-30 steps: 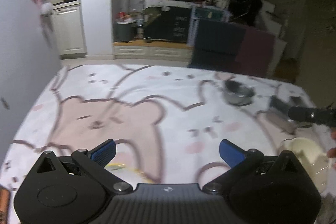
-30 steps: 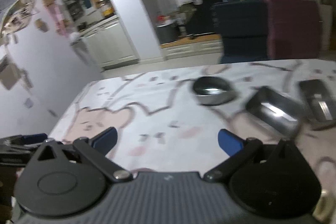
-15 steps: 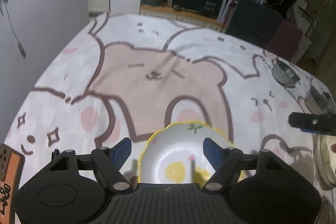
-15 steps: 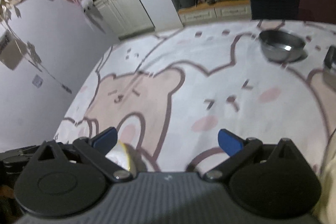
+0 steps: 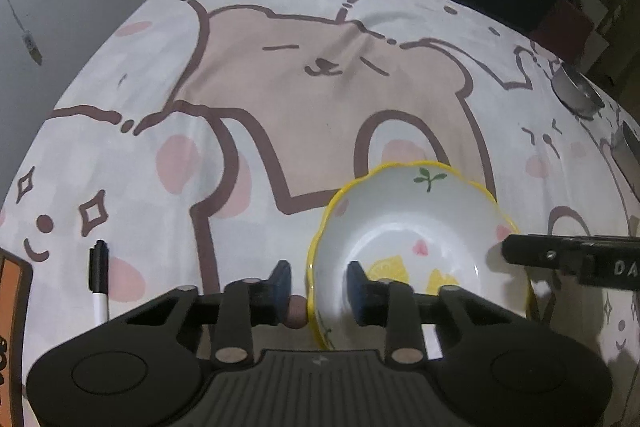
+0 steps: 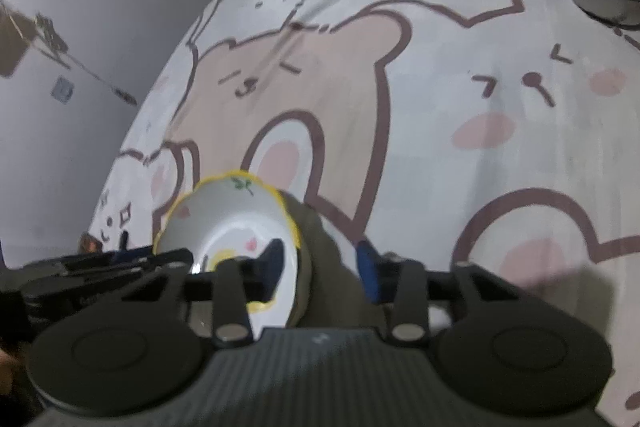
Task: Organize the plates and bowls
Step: 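Close the left gripper on the yellow plate rim while the right grips it too, then lift the yellow-rimmed plate with both grippers and carry it toward the cream bowl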
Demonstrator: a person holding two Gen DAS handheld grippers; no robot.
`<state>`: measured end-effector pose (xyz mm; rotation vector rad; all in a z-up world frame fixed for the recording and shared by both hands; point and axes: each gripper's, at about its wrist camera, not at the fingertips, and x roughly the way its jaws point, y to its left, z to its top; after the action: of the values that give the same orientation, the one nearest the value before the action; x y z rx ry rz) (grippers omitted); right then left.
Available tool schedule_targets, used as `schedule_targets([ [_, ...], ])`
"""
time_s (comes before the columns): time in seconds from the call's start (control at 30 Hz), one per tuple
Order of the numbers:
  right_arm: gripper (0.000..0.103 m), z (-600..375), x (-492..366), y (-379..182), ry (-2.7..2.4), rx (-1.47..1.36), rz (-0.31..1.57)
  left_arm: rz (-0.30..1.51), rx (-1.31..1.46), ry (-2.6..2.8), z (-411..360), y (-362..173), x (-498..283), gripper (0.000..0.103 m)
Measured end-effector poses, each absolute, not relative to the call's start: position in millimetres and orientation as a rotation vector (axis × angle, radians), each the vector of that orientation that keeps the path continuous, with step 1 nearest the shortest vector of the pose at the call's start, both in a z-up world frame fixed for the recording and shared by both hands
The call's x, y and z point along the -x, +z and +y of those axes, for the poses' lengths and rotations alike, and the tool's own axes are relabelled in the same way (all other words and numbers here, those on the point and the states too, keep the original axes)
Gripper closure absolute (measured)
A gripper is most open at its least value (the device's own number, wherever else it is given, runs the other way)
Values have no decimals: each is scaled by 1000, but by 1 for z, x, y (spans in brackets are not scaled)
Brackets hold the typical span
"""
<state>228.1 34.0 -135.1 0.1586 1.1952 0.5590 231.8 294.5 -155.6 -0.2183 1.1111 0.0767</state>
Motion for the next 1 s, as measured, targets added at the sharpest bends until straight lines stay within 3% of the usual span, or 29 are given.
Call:
schedule_targets([
  [0.2,60,50,-220,-146,558,-89,1199,1127,212,56,293,-161,-234,83],
  [0.23,63,50,-219,-147,569,-97,1210,1126,212,52,293,-161,-234,85],
  [0.33,85,58,-222,-152,584,-124,1251,1124,202,54,292,-160,-232,87],
  [0.47,91,68,-221,-155,568,-85,1255,1111,199,57,291,-160,-228,88],
  [1.0,93,68,-227,-157,555,-19,1232,1090,293,79,274,-157,-224,94],
])
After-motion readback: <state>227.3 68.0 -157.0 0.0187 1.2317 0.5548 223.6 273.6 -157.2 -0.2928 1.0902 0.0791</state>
